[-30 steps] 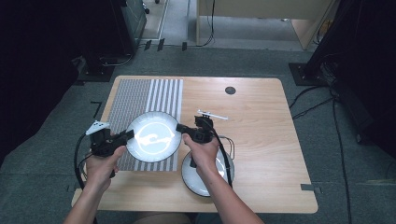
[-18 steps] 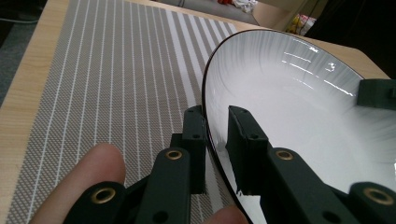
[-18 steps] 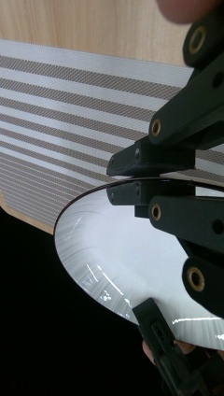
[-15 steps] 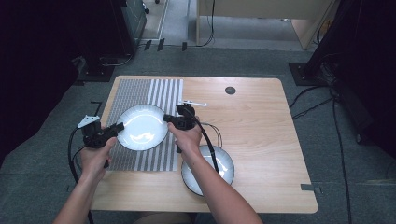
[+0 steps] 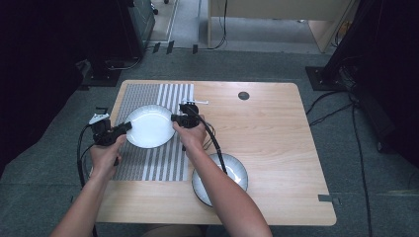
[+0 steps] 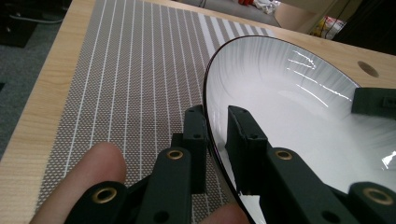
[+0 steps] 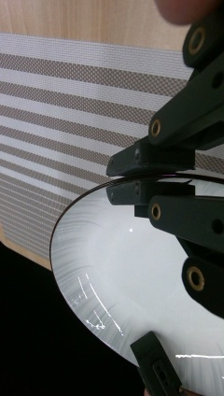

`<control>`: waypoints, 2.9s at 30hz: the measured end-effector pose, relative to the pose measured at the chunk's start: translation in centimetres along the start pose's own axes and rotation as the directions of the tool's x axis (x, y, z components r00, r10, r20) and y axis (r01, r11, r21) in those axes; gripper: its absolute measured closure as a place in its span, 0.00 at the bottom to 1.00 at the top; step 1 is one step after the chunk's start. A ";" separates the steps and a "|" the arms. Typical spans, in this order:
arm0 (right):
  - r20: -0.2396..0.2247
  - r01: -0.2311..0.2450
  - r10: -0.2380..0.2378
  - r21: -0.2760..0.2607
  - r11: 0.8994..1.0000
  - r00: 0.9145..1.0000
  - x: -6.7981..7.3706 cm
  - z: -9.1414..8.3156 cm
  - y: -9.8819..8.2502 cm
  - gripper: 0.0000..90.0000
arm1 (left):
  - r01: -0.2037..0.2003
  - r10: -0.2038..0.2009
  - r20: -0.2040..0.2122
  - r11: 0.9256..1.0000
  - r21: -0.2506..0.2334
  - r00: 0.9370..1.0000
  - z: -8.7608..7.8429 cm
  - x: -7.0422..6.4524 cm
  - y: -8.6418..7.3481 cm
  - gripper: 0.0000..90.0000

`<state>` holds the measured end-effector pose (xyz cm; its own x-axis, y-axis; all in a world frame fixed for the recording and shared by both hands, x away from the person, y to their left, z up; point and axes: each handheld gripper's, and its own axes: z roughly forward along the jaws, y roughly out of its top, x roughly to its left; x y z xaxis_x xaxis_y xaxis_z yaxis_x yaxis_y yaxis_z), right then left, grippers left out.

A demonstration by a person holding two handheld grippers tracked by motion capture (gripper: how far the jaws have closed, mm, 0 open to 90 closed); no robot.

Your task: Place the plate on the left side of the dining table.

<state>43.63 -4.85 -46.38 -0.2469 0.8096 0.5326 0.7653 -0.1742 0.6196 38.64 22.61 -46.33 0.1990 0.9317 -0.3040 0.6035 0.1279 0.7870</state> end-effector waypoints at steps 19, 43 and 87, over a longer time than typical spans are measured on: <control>0.085 0.049 -0.051 0.025 0.998 0.995 -0.9 5.0 1.0 0.95 | 0.081 -0.078 -0.058 0.995 0.050 0.995 4.5 2.1 -0.8 0.86; 0.123 0.112 -0.111 0.001 0.994 0.986 -1.6 7.2 1.4 0.89 | 0.046 -0.042 -0.085 0.998 0.044 0.996 5.9 1.7 -1.7 0.80; 0.106 0.155 -0.155 0.007 0.988 0.982 -3.8 -3.2 1.8 0.31 | -0.037 0.039 -0.028 0.997 0.074 0.999 -1.7 -0.2 -2.6 0.18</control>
<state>44.06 -10.01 -45.45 -0.2983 0.8816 0.3659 0.7220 -0.0423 0.6906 35.68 22.70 -47.45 0.2009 0.9450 -0.2581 0.6510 0.0681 0.7561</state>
